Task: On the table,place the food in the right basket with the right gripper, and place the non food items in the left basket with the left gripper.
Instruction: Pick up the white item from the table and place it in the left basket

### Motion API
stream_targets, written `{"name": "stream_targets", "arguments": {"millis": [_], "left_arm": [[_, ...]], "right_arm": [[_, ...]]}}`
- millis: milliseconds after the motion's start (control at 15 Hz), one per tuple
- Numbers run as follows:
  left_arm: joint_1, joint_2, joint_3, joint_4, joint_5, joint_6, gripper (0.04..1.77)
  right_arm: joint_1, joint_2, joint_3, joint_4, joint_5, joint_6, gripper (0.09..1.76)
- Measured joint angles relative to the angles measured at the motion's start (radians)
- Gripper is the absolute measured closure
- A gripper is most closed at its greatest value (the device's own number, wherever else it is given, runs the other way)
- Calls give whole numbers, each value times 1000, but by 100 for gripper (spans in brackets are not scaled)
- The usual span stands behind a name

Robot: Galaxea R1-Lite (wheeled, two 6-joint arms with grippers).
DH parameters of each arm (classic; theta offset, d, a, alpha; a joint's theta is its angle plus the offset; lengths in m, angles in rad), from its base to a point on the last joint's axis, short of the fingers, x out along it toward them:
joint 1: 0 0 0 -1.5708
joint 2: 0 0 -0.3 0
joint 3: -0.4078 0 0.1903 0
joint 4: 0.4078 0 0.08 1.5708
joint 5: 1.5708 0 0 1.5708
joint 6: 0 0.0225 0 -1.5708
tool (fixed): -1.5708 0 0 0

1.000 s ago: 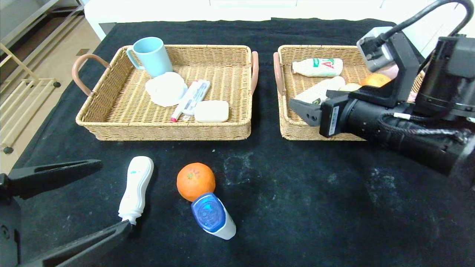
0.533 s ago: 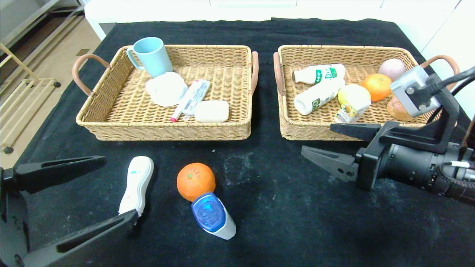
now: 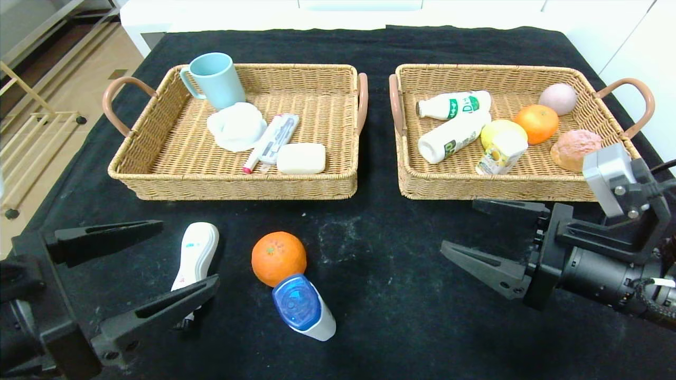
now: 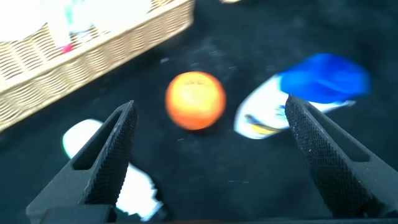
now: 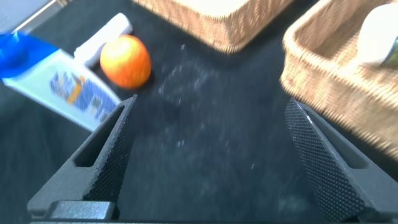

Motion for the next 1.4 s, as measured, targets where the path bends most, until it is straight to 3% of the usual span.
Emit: {"name": "stream_targets", "arguments": {"millis": [133, 333, 533, 733, 1133, 1400], "left_arm": [[-1, 21, -35, 51, 41, 2, 9], [-2, 36, -127, 211, 92, 1, 9], [0, 66, -234, 389, 234, -20, 9], [8, 121, -303, 477, 311, -100, 9], [81, 295, -470, 701, 350, -267, 9], [119, 404, -537, 739, 357, -308, 9]], "right_arm": [[-24, 12, 47, -36, 39, 4, 15], [-74, 15, 64, -46, 66, 7, 15], [-104, 15, 66, -49, 67, 7, 15], [-108, 9, 69, -50, 67, 7, 15], [-119, -31, 68, -49, 66, 7, 15], [-125, -47, 67, -49, 66, 7, 15]]}}
